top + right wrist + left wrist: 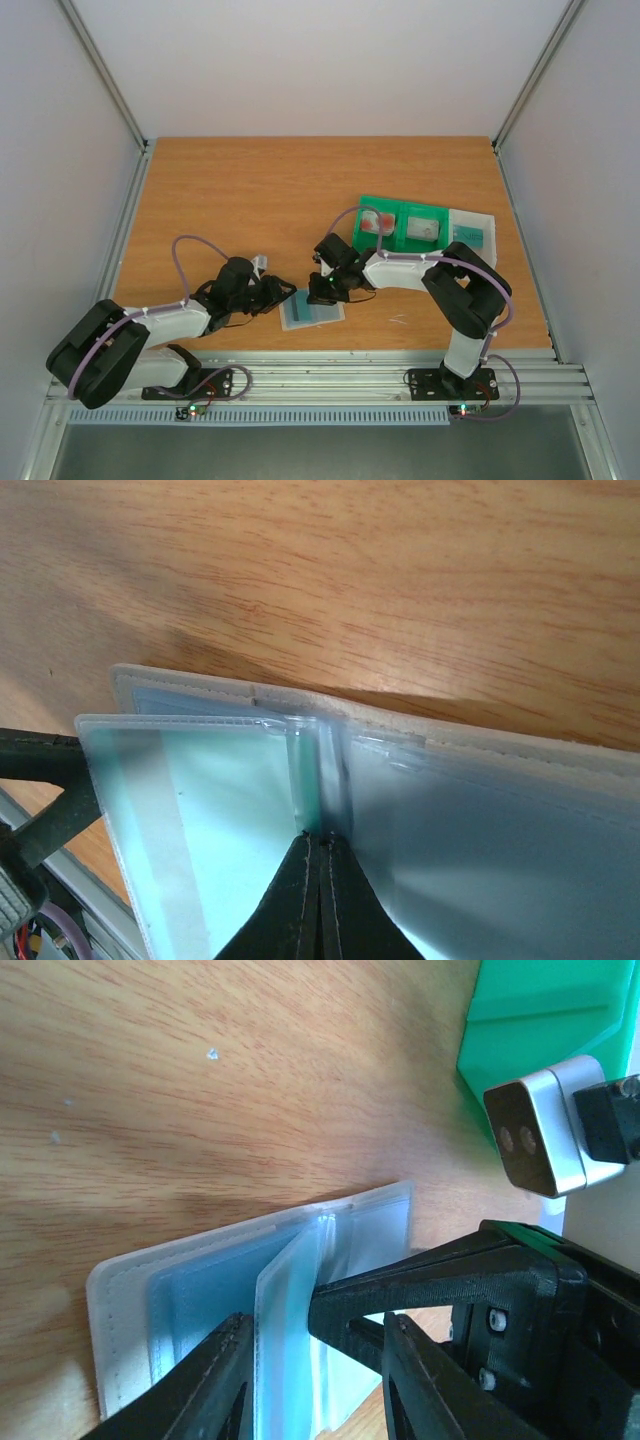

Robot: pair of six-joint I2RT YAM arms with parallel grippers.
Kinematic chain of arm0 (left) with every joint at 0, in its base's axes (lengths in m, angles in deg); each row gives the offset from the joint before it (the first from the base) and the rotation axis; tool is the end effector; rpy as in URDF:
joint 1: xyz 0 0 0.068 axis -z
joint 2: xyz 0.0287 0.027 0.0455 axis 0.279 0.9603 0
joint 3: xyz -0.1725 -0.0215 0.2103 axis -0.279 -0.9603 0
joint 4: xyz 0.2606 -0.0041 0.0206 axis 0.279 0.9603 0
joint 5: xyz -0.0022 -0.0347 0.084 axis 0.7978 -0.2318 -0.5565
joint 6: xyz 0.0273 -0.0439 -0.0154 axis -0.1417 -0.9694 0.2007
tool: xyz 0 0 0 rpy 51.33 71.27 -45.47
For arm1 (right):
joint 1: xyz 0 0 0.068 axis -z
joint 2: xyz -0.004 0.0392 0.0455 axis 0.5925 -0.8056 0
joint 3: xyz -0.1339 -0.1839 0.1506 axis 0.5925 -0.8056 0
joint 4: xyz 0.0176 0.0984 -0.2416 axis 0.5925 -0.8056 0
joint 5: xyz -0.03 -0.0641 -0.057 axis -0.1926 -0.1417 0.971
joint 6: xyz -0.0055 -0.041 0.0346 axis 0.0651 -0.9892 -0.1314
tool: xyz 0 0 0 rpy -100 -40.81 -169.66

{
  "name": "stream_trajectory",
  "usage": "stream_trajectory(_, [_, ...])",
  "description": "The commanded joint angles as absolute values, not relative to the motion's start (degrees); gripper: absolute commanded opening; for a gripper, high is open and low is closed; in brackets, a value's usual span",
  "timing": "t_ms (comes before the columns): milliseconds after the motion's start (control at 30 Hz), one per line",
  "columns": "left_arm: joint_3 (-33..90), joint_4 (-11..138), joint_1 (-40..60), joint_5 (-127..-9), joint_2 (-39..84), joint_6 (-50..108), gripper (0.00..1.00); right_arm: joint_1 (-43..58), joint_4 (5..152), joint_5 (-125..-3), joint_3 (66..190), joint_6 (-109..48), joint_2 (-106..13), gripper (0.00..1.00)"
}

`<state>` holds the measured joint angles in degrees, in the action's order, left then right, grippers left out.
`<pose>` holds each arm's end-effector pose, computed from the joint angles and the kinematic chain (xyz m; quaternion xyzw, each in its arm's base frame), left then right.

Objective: Take the credit cards out of the card holder

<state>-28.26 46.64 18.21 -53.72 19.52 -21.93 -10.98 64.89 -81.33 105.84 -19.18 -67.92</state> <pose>0.1639 -0.1287 0.1265 -0.1322 0.8768 -0.4359 0.1538 0.2137 0.2538 0.1299 -0.2886 0.9071 0.2964 0.0775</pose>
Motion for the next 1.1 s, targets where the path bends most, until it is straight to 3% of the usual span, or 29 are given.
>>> stream_trajectory(0, [-28.45, 42.51, 18.17, -53.33, 19.64, -21.65, 0.32, -10.95, 62.06, -80.09, 103.99, -19.41, -66.99, 0.01])
stream_trajectory(133, [-27.94, 43.97, 18.17, -53.5, 19.74, -21.54, 0.23, -10.95, 61.58, -80.57, 104.05, -19.12, -65.37, 0.02])
stream_trajectory(300, [-27.42, 45.09, 18.17, -53.02, 20.37, -20.54, 0.19, -10.63, 58.03, -80.43, 105.44, -20.05, -61.96, 0.12])
stream_trajectory(833, [-26.66, 36.68, 18.14, -46.94, 24.05, -23.32, 0.2, -5.46, 43.37, -70.94, 107.57, -29.21, -50.5, 0.26])
stream_trajectory(1067, [-25.56, 34.98, 18.24, -45.12, 25.15, -25.06, 0.22, -2.2, 43.31, -72.81, 105.46, -30.82, -50.39, 0.3])
